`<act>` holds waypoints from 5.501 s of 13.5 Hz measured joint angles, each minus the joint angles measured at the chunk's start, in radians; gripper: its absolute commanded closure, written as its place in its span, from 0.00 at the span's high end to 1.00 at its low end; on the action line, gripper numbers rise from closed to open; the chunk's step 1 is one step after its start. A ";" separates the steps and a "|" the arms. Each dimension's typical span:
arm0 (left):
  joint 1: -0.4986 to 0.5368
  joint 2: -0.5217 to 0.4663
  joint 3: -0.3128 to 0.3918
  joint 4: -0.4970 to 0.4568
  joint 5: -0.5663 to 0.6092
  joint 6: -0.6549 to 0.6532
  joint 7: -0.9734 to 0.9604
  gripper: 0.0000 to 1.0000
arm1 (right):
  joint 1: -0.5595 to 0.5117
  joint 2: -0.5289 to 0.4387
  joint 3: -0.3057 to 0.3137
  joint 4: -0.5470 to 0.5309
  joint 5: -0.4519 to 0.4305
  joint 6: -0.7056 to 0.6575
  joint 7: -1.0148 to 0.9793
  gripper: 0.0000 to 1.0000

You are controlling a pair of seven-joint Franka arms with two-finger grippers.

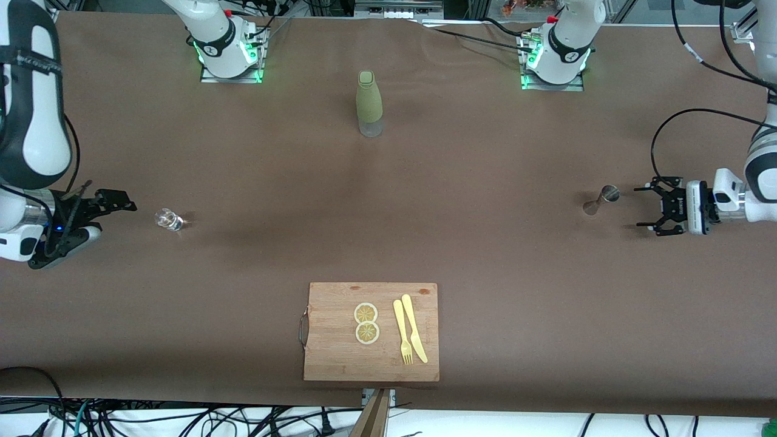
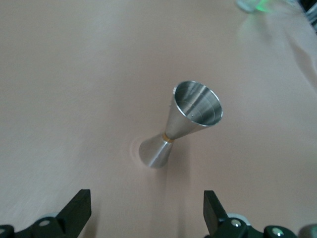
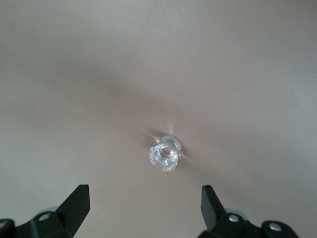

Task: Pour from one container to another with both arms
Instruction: 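Lower the right gripper to the glass beaker while the left gripper approaches the jigger, then close the right gripper on the beaker while the left gripper grasps the jigger, then carry the steel jigger with the left gripper toward the right gripper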

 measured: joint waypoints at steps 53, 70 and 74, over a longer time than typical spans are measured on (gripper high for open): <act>0.044 0.152 -0.025 0.027 -0.196 -0.232 0.576 0.00 | -0.292 0.464 -0.037 -0.134 0.990 -0.127 -1.736 1.00; -0.346 0.148 -0.250 0.108 -0.504 -0.092 0.181 0.00 | -0.277 0.482 -0.035 -0.130 0.998 -0.133 -1.755 0.47; -0.528 0.164 -0.252 0.099 -0.741 0.056 0.117 0.00 | -0.271 0.483 -0.034 -0.129 0.998 -0.133 -1.755 0.40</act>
